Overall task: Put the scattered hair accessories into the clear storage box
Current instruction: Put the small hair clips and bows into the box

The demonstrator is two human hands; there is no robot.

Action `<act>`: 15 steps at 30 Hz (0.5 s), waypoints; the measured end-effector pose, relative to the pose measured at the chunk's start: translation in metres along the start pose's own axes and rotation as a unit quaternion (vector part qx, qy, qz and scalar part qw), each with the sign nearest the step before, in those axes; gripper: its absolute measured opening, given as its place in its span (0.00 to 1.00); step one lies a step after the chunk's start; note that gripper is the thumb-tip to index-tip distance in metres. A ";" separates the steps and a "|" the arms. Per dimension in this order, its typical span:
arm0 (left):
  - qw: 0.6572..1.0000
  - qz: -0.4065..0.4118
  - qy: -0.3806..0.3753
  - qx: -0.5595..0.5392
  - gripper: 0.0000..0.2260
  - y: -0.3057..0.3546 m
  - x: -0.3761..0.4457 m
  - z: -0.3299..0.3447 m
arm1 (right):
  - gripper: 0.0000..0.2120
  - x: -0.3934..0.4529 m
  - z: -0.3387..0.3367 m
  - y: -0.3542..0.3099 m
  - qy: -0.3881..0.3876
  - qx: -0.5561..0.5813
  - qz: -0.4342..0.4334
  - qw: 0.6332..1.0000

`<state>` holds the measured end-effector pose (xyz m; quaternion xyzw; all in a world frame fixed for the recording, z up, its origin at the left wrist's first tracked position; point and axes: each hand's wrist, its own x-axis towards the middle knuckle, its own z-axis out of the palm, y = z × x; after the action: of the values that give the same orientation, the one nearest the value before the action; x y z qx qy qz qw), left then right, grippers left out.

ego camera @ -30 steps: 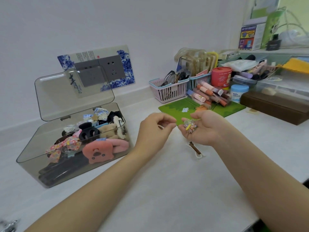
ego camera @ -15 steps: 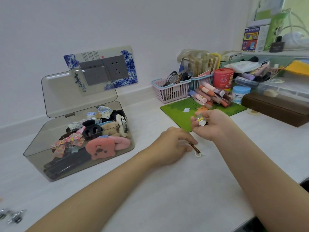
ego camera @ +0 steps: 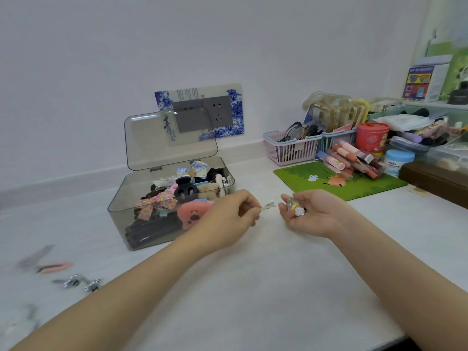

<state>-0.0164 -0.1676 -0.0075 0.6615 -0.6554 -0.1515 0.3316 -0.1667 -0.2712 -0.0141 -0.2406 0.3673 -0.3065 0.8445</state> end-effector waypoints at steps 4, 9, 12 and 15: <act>0.991 -0.037 0.085 -0.094 0.05 -0.002 -0.021 -0.046 | 0.13 -0.008 0.035 0.009 -0.063 -0.016 0.018 0.998; 0.975 -0.053 0.199 -0.078 0.07 -0.016 -0.029 -0.118 | 0.11 -0.015 0.093 0.013 -0.151 -0.029 0.036 0.987; 0.977 -0.105 0.178 -0.060 0.06 -0.043 -0.021 -0.156 | 0.11 -0.010 0.126 0.012 -0.184 -0.032 0.054 0.981; 0.976 -0.164 0.135 -0.041 0.05 -0.076 -0.009 -0.182 | 0.09 0.004 0.160 0.014 -0.199 -0.068 0.049 0.977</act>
<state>0.1564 -0.1211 0.0753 0.7600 -0.4808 -0.1400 0.4143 -0.0374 -0.2351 0.0736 -0.3355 0.2236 -0.1855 0.8961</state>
